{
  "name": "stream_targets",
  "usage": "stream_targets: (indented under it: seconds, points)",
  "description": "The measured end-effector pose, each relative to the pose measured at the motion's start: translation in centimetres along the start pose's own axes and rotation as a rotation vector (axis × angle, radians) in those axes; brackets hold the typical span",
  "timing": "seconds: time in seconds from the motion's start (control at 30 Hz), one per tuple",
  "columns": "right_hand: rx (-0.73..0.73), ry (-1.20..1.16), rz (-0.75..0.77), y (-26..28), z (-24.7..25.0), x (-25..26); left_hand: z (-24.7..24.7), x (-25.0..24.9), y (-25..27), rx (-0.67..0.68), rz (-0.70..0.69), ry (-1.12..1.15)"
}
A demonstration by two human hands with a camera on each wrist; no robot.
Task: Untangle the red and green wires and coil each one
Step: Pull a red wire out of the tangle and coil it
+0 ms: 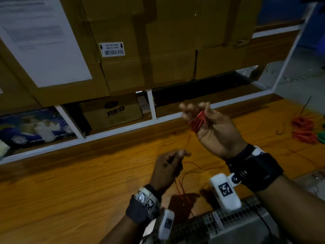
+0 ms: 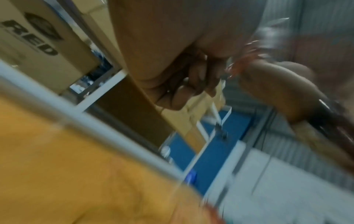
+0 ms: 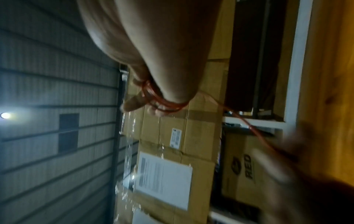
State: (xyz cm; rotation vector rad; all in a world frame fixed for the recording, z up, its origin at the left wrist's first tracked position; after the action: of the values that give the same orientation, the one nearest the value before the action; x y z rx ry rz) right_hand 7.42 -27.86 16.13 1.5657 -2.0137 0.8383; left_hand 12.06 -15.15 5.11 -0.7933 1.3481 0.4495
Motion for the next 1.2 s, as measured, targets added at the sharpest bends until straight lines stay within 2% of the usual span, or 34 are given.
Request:
stream_targets:
  seconds: [0.07,0.1,0.13,0.2,0.23,0.27,0.3,0.33,0.4,0.5,0.57,0.67,0.77,0.9,0.97,1.0,1.03,1.13,1.2]
  points:
    - [-0.081,0.017,0.105,-0.7,1.2,2.0,-0.2,1.6,1.9,0.020,0.050,-0.008]
    - [-0.116,0.128,0.147,-1.0,2.1,2.5,-0.3,2.0,2.6,0.025,0.058,-0.007]
    - [-0.150,0.339,0.181,-1.1,2.7,2.7,-0.3,2.1,3.1,0.026,0.059,-0.011]
    - [-0.218,1.015,0.208,-1.3,3.9,1.8,-0.2,1.7,3.2,0.030,0.065,-0.043]
    - [-0.200,1.336,0.166,-1.6,4.4,0.7,0.0,1.3,3.0,0.016,0.065,-0.068]
    - [-0.121,1.560,0.060,-1.8,5.1,-1.0,0.5,0.7,2.7,-0.014,0.057,-0.093]
    - [-0.012,1.663,-0.099,-1.6,5.9,-3.0,1.3,0.0,2.5,-0.059,0.040,-0.121]
    - [0.095,1.661,-0.283,-0.9,6.5,-5.1,2.4,-0.8,2.3,-0.110,0.012,-0.155]
    - [0.246,1.404,-0.580,1.6,6.6,-8.8,4.5,-2.1,1.8,-0.166,-0.052,-0.260]
    - [0.310,0.892,-0.701,4.1,5.0,-11.2,6.5,-3.0,1.1,-0.145,-0.120,-0.426]
    - [0.349,0.658,-0.695,4.7,3.3,-11.3,7.0,-3.6,0.7,-0.130,-0.130,-0.384]
    - [0.440,0.437,-0.668,5.4,0.2,-10.8,6.8,-4.4,-0.1,-0.129,-0.127,-0.206]
    - [0.458,0.225,-0.526,4.9,-2.7,-9.0,5.1,-4.5,-0.6,-0.085,-0.125,-0.018]
    - [0.338,0.038,-0.344,2.7,-4.1,-6.9,1.5,-3.6,-0.5,0.013,-0.105,0.089]
    - [0.208,0.007,-0.253,1.3,-3.3,-5.9,-0.2,-2.6,-0.1,0.067,-0.048,0.114]
    - [0.138,0.066,-0.184,0.8,-2.9,-5.1,-0.8,-2.0,0.3,0.090,-0.015,0.109]
    - [0.074,0.220,-0.103,0.4,-2.0,-4.2,-1.2,-1.3,0.6,0.105,0.022,0.097]
    - [-0.079,1.137,0.145,0.7,-0.5,-2.6,-1.3,-0.3,1.4,0.112,0.069,0.026]
    - [-0.060,1.656,0.136,0.9,0.3,-4.1,-0.8,-0.3,1.7,0.121,0.069,-0.054]
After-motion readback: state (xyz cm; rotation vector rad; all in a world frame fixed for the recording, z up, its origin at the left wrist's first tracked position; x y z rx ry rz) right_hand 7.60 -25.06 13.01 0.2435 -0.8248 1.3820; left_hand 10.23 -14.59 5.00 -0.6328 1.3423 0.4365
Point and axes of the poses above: each hand's wrist, its own y-axis away from the middle knuckle, its own z-axis out of the back of the hand, x = y × z, the point moved 9 cm from there along -y, towards the middle knuckle, and after that the axes turned 2 degrees about -z, right-handed, at the moved point
